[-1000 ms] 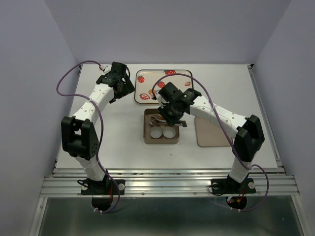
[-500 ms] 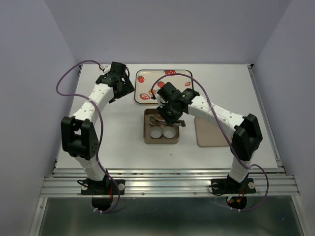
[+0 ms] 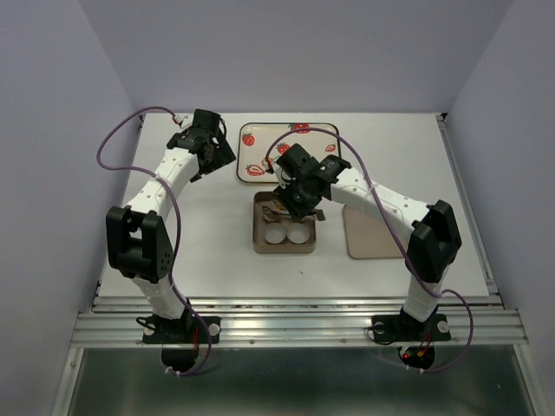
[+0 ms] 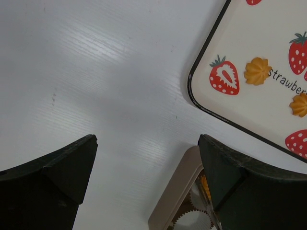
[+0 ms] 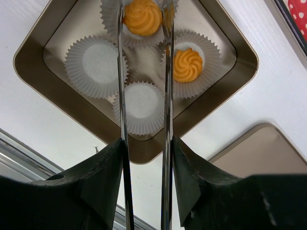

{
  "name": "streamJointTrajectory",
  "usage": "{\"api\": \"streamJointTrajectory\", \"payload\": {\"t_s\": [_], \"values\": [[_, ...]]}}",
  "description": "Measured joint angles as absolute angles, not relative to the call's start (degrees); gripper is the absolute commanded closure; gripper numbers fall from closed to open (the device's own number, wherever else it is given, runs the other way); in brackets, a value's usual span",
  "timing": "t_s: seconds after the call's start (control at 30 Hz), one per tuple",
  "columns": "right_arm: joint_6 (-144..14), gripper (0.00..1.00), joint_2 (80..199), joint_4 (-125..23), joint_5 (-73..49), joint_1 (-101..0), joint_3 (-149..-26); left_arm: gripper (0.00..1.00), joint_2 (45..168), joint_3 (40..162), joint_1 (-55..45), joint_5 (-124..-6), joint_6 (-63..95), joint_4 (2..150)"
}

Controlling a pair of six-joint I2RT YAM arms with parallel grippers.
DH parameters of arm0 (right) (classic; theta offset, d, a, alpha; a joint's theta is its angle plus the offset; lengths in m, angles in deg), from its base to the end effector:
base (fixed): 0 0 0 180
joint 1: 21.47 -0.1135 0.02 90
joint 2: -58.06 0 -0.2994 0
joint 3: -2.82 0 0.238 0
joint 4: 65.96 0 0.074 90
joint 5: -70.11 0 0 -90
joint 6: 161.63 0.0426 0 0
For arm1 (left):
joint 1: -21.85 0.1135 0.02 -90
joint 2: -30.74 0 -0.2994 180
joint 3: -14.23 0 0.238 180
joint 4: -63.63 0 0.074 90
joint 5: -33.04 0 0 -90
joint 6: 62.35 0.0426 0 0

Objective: Pack the cookies

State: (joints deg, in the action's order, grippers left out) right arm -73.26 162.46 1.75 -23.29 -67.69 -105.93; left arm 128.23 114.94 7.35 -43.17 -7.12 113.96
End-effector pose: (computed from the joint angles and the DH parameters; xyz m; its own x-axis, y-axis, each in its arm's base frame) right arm 0.2675 0.2755 0.3174 -0.5982 -0.6653 -0.4467 -0.7196 0.6912 -0.0657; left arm 0.3658 -0.0841 0.3392 -0.6318 -0.4087 -0.6587 -0.3338 0.9103 -0.2447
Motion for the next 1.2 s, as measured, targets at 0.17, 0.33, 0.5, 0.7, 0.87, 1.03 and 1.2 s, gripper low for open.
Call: {"api": "streamJointTrajectory", "payload": {"t_s": [0.17,0.33,0.5,0.7,0.87,1.03,1.2], "values": [[-73.11,0.48,162.46,1.79,-23.35,-67.69,-105.96,0.01,128.23,114.94,7.35,-43.17,-7.12,113.98],[-72.87,0.48,162.46,1.88,-23.35,-67.69,-106.48,0.01,128.23,114.94,7.35,-43.24,-7.12,114.03],[-72.84,0.49,162.46,1.88,-23.37,-67.69,-106.57,0.01,128.23,114.94,7.35,-43.24,-7.14,114.05],[-72.45,0.52,162.46,2.21,-24.18,-67.69,-107.33,0.01,128.25,114.94,7.35,-43.26,-7.14,114.13],[-70.50,0.53,162.31,2.69,-24.64,-67.69,-108.82,0.01,128.25,115.03,7.35,-43.48,-7.20,114.70],[-68.84,0.53,160.69,3.82,-24.18,-67.69,-108.86,0.01,128.28,115.31,7.35,-43.92,-7.40,115.84],[-67.25,0.54,157.48,5.88,-22.81,-67.69,-109.28,0.01,128.60,117.08,7.35,-44.57,-7.60,117.13]]}}
